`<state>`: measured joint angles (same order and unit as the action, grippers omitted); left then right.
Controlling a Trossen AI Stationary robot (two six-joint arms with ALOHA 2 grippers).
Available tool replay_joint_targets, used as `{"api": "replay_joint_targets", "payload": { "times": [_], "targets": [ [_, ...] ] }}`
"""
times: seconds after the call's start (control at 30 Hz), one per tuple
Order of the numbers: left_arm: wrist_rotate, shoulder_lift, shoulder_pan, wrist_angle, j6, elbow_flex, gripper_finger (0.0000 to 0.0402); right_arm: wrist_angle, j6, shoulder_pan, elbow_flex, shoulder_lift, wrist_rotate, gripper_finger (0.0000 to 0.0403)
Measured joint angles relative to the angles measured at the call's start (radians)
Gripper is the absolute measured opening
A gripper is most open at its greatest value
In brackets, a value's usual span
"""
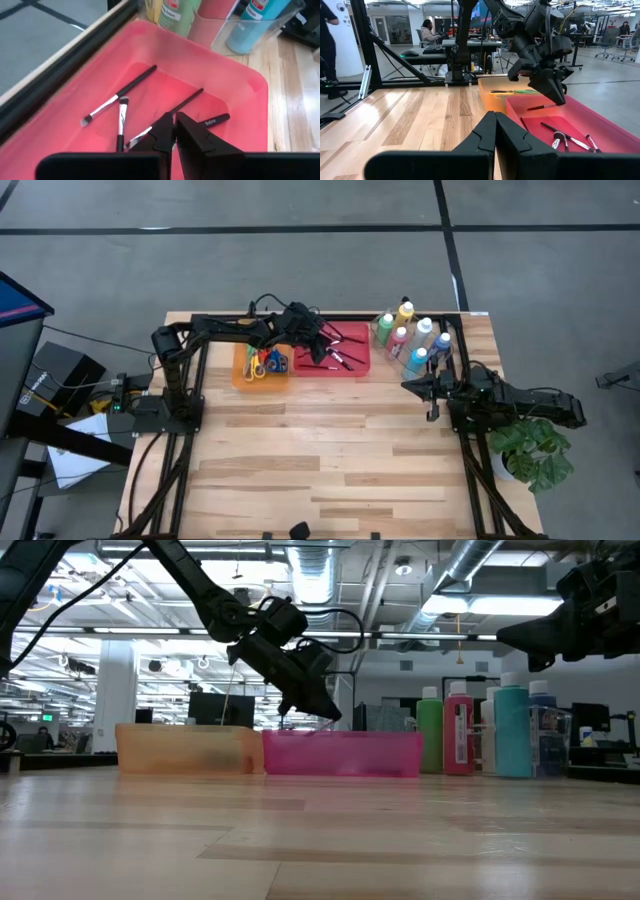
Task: Pick & Place Paint Supplies
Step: Put the black paintbrush into the pink bin, then return to Home Position
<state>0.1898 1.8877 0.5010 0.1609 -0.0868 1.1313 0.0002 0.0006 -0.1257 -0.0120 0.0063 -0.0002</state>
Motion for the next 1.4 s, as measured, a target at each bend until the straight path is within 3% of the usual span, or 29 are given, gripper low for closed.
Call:
{"api": "replay_joint_targets", "payload": {
  "times": [0.27, 0.47, 0.57, 0.7, 0.77, 0.9, 1.03, 1.23, 1.3, 1.4],
  "targets": [
    [-0.002, -0.043, -0.016, -0.004, 0.022, 0.000, 0.0096, 0.000, 0.000, 0.000, 0.000, 0.000, 0.000, 0.0000],
    [-0.001, -0.279, -0.043, -0.032, -0.004, 0.000, 0.0153, 0.000, 0.000, 0.000, 0.000, 0.000, 0.000, 0.0000],
    [-0.001, -0.456, -0.058, -0.090, 0.031, 0.000, 0.0131, 0.000, 0.000, 0.000, 0.000, 0.000, 0.000, 0.0000],
    [0.000, -0.700, -0.069, -0.162, 0.089, -0.019, 0.0036, 0.000, 0.000, 0.000, 0.000, 0.000, 0.000, 0.0000],
    [0.000, -0.833, -0.069, -0.157, 0.096, -0.074, 0.0013, 0.000, 0.000, 0.000, 0.000, 0.000, 0.000, 0.0000],
    [-0.012, -1.125, -0.068, -0.168, 0.098, -0.247, 0.0004, 0.000, 0.000, 0.000, 0.000, 0.000, 0.000, 0.0000],
    [-0.104, -1.424, -0.061, -0.211, 0.081, -0.452, 0.0001, 0.000, 0.000, 0.000, 0.000, 0.000, 0.000, 0.0000],
    [-0.160, -1.809, -0.060, -0.239, 0.028, -0.729, 0.0000, 0.000, 0.000, 0.000, 0.000, 0.000, 0.000, 0.0000],
    [-0.166, -1.886, -0.061, -0.230, 0.017, -0.813, 0.0000, 0.000, 0.000, 0.000, 0.000, 0.000, 0.000, 0.0000],
    [-0.159, -1.866, -0.064, -0.206, -0.003, -0.901, 0.0000, 0.000, 0.000, 0.000, 0.000, 0.000, 0.000, 0.0000]
  ]
}}
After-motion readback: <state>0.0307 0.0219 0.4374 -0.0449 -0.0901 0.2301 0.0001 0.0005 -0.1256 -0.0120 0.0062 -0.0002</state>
